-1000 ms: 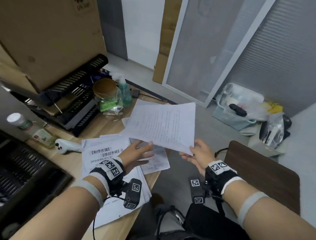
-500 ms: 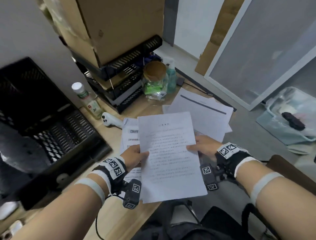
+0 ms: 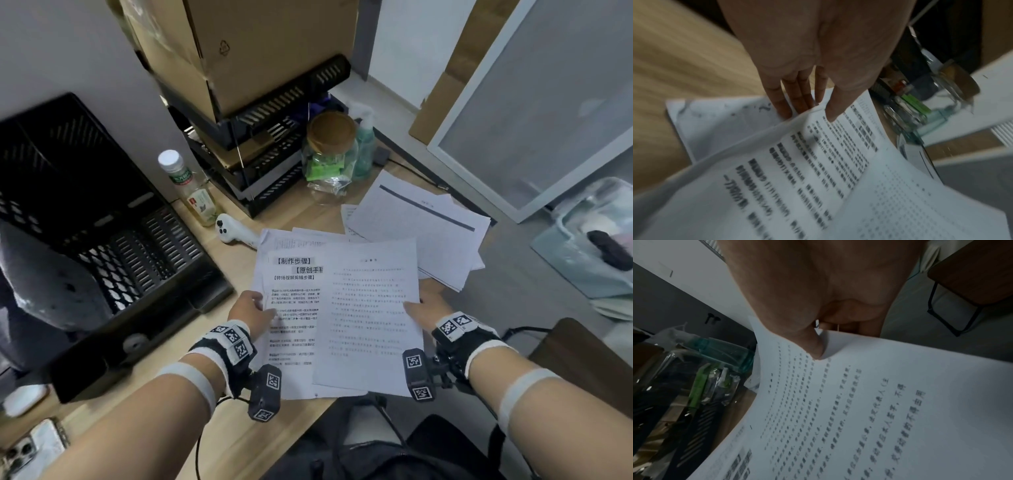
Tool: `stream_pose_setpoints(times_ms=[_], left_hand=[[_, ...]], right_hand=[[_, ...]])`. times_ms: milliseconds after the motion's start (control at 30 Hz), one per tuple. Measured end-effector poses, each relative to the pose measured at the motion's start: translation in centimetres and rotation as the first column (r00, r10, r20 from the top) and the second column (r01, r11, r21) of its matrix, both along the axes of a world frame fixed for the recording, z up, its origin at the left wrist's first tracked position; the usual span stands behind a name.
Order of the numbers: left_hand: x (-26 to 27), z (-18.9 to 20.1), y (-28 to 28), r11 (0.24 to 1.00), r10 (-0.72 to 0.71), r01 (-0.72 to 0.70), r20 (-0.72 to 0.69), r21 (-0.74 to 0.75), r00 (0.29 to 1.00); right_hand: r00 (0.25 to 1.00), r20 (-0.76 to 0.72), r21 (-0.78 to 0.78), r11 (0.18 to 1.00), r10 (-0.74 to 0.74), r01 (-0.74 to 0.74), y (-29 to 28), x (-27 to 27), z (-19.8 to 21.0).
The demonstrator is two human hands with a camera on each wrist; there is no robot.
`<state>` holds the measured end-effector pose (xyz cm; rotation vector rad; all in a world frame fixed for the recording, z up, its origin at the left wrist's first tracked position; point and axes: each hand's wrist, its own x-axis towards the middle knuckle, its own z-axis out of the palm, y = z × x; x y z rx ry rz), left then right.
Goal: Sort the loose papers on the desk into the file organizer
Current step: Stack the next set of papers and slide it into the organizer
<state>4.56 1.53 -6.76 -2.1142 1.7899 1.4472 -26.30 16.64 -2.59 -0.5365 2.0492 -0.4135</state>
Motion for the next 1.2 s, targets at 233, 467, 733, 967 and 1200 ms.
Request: stream_pose_setpoints(times_ms=[233, 467, 733, 967, 1200], left_hand=[[-1.3, -0.4, 0.6, 0.999, -0.041, 0.039, -0.095, -0.026, 0.995], [-2.0, -1.2, 1.2, 0.971, 0.084, -0.01, -0.305, 0.238, 0.948], [-3.0, 4.9, -0.8, 0.987, 0.151, -0.086, -0.637, 0.132, 0.756], [-2.5, 11.8, -3.0, 0.976, 0.111, -0.217, -0.784, -0.03, 0.611], [-1.4, 11.7, -1.2, 0.951, 0.121, -0.297, -0.774, -0.089, 0.621]], right_hand=[[0.998, 0.054, -0.059, 0.998, 0.032, -0.029, -1.3, 2.7, -0.4], [0.99, 0.14, -0.099, 0.994, -0.029, 0.043, -2.9, 4.7, -1.3], [0.921, 0.31, -0.357, 0.869, -0.236, 0.342, -6.3, 3.5, 2.7], [0.912, 0.392, -0.57, 0.746, -0.121, 0.344, -10.4, 4.1, 10.1], [0.943, 0.316, -0.669, 0.681, -0.101, 0.297, -10.5, 6.9, 9.6]])
